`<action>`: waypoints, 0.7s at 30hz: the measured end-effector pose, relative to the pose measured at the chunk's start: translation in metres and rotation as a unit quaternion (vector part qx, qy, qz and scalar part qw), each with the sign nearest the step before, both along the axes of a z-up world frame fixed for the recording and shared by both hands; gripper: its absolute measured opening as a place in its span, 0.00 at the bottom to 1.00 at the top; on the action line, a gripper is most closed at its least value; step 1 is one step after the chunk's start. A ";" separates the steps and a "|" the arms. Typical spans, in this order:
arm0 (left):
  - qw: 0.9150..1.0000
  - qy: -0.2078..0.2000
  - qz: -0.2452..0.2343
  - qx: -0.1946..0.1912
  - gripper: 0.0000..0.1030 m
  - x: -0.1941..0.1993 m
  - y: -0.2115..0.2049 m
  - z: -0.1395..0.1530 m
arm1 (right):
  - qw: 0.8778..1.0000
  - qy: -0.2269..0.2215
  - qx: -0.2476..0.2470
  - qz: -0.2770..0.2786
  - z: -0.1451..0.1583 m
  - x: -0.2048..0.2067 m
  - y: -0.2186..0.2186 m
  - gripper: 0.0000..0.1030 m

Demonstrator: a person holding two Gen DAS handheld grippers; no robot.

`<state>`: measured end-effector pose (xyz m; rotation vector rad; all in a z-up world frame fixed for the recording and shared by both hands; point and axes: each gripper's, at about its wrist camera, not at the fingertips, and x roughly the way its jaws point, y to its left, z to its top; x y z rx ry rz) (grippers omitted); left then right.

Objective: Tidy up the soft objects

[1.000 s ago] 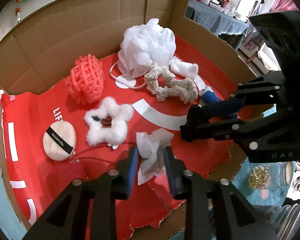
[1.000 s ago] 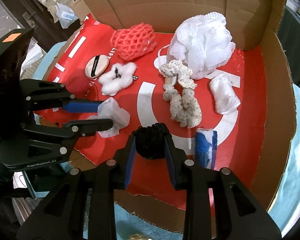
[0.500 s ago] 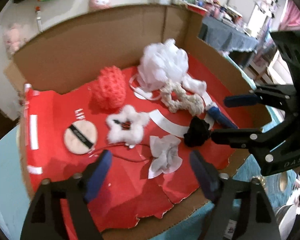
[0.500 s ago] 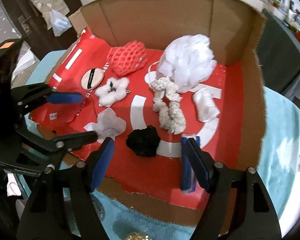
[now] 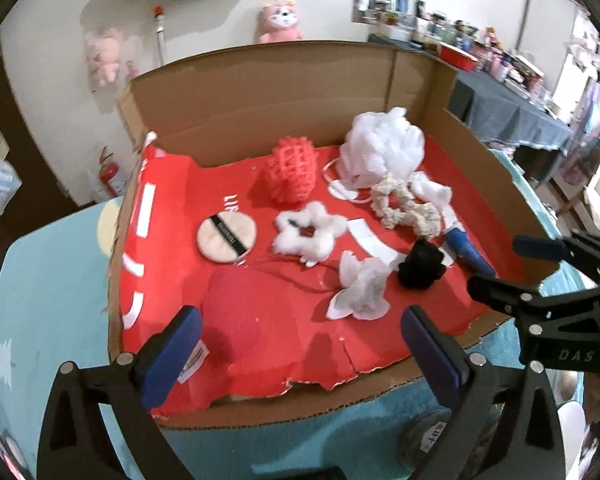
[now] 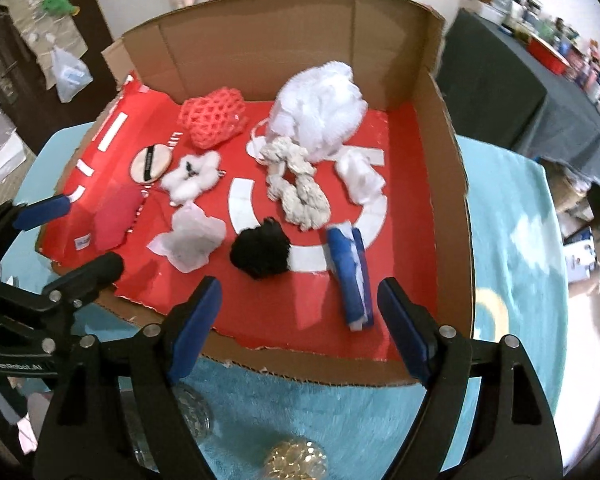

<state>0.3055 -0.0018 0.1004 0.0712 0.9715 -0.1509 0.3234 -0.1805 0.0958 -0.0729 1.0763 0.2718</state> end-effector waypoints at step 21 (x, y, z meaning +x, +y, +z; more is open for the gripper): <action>0.998 0.030 0.047 0.018 0.98 -0.008 0.008 -0.022 | 0.999 0.019 -0.008 -0.026 -0.017 -0.001 -0.003 0.77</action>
